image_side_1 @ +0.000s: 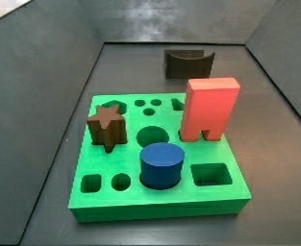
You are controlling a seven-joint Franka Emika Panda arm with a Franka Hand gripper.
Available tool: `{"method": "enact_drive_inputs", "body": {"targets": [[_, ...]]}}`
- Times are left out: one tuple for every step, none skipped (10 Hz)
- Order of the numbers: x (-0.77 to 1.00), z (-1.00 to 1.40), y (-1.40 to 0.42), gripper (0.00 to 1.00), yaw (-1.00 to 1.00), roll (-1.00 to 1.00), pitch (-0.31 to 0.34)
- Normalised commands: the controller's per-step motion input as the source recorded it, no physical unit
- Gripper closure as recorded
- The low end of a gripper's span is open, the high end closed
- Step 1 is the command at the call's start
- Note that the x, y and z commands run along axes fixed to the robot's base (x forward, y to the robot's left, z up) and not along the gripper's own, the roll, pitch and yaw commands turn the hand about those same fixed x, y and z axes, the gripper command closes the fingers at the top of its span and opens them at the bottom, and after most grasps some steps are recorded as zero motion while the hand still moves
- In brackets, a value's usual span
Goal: Pick up the 3 prong object. Move up. Rotate the 3 prong object. Place the 3 prong object on the fixture. Regrasp the 3 prong object. Move to above the board. Insert the 3 prong object.
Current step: Move to above the board.
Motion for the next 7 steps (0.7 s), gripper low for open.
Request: {"method": "enact_drive_inputs", "body": {"targets": [[-0.60,-0.14,-1.00,1.00,-0.13,-1.00,0.003],[-0.63,-0.15,-1.00,1.00,-0.12,-1.00,-0.010],[-0.68,-0.14,-1.00,1.00,-0.12,-1.00,-0.032],[-0.72,-0.14,-1.00,1.00,-0.12,-1.00,-0.049],[-0.77,-0.14,-1.00,1.00,-0.11,-1.00,-0.066],[-0.86,-0.12,-1.00,1.00,-0.11,-1.00,-0.095],[-0.71,-0.09,-0.71,1.00,-0.11,-1.00,-0.133]]}}
